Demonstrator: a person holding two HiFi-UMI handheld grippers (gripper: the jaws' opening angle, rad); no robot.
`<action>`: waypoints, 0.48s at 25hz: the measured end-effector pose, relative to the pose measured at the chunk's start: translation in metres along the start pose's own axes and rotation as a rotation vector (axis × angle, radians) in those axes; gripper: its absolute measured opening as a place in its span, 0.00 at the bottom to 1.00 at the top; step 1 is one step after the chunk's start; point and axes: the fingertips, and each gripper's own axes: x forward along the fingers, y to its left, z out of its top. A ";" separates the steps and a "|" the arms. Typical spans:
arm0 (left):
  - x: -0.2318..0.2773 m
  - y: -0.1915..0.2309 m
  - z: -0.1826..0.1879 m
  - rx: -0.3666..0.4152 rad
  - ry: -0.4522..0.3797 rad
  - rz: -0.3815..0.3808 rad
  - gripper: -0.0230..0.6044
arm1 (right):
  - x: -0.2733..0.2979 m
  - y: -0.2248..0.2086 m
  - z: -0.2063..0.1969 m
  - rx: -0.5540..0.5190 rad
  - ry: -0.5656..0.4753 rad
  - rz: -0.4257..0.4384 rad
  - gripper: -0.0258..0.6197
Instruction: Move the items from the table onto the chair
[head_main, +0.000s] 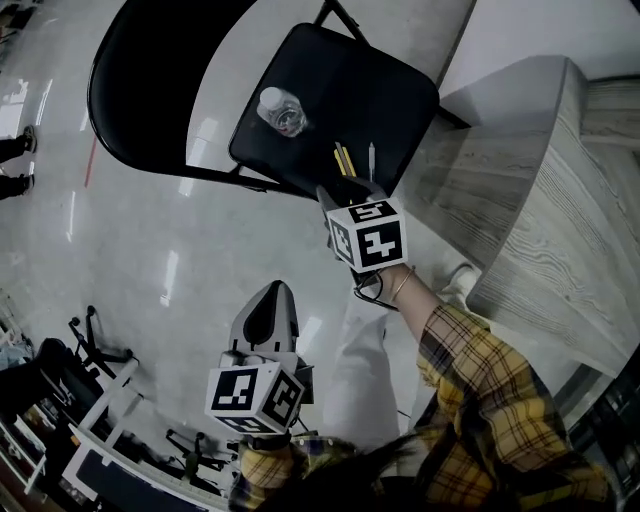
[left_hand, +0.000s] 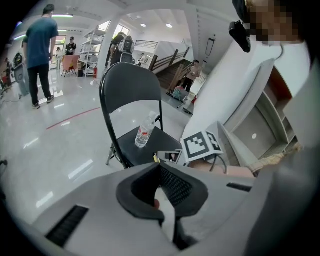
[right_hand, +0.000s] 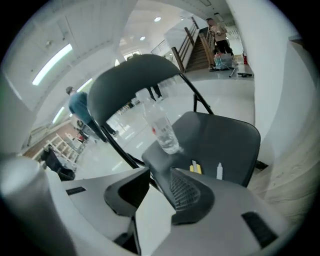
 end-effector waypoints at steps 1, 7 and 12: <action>0.000 -0.003 0.008 0.011 -0.011 0.002 0.04 | -0.014 0.015 0.011 0.011 -0.029 0.042 0.24; -0.013 -0.021 0.067 0.110 -0.090 0.019 0.04 | -0.115 0.094 0.071 0.050 -0.205 0.278 0.24; -0.029 -0.084 0.091 0.180 -0.110 -0.045 0.04 | -0.248 0.100 0.123 0.056 -0.399 0.344 0.24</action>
